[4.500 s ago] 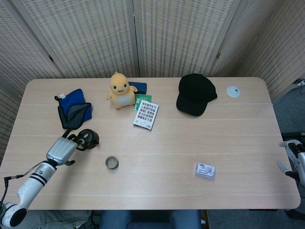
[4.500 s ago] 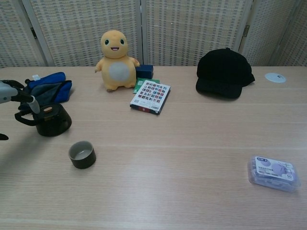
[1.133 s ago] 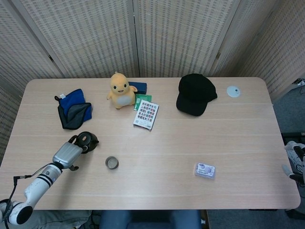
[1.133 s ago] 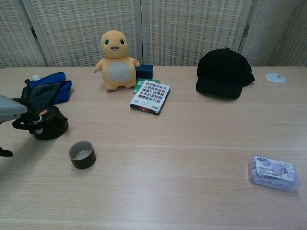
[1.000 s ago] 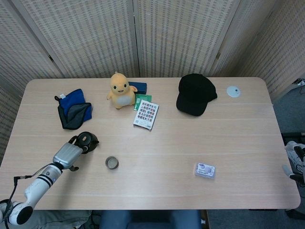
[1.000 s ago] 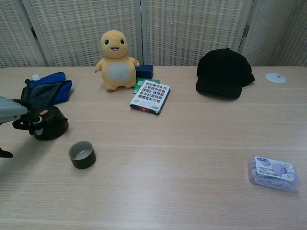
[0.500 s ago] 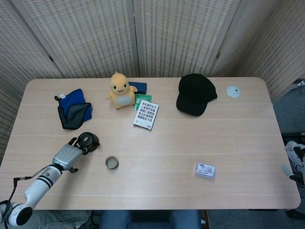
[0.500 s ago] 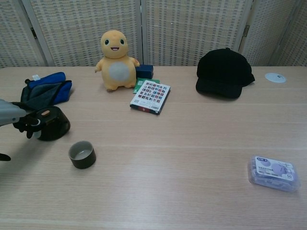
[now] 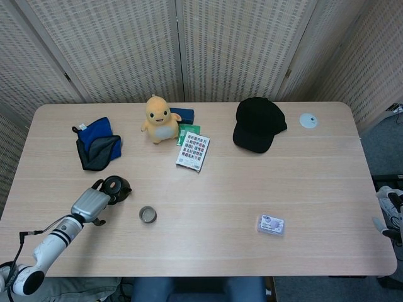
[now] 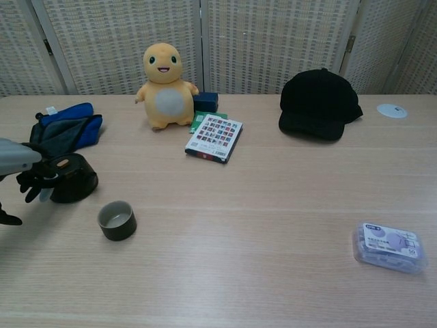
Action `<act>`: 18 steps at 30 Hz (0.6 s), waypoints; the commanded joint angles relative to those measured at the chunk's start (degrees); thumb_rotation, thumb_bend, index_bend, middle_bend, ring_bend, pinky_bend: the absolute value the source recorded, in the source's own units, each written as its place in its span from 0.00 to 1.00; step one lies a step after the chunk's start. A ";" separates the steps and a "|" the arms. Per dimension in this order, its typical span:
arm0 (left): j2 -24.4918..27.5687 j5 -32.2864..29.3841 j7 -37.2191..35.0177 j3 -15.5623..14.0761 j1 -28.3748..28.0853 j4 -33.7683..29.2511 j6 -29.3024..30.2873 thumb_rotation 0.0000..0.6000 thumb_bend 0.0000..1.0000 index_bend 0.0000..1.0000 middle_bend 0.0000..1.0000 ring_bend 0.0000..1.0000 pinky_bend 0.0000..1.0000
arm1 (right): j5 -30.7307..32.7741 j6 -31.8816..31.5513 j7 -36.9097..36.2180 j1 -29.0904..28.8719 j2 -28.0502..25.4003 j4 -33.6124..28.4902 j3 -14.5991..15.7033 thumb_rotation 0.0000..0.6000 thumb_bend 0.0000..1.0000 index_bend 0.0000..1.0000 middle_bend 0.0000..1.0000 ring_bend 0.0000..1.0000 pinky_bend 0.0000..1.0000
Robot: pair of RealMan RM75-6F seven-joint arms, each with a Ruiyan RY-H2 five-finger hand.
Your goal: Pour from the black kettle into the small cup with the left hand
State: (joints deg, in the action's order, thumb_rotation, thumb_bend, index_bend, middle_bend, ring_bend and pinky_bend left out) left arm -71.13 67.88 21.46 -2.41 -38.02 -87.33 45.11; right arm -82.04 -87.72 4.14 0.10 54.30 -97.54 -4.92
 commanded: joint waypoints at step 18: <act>-1.04 0.84 -4.93 2.19 -1.40 1.66 -1.06 0.62 0.08 0.70 0.77 0.68 0.00 | 0.75 0.34 -0.05 -0.17 0.33 0.47 -0.29 1.00 0.17 0.38 0.38 0.31 0.38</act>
State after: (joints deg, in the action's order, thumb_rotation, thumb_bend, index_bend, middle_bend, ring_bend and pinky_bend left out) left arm -72.21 68.63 17.32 -0.54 -39.30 -85.76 44.27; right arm -81.28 -87.38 4.09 -0.07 54.63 -97.07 -5.21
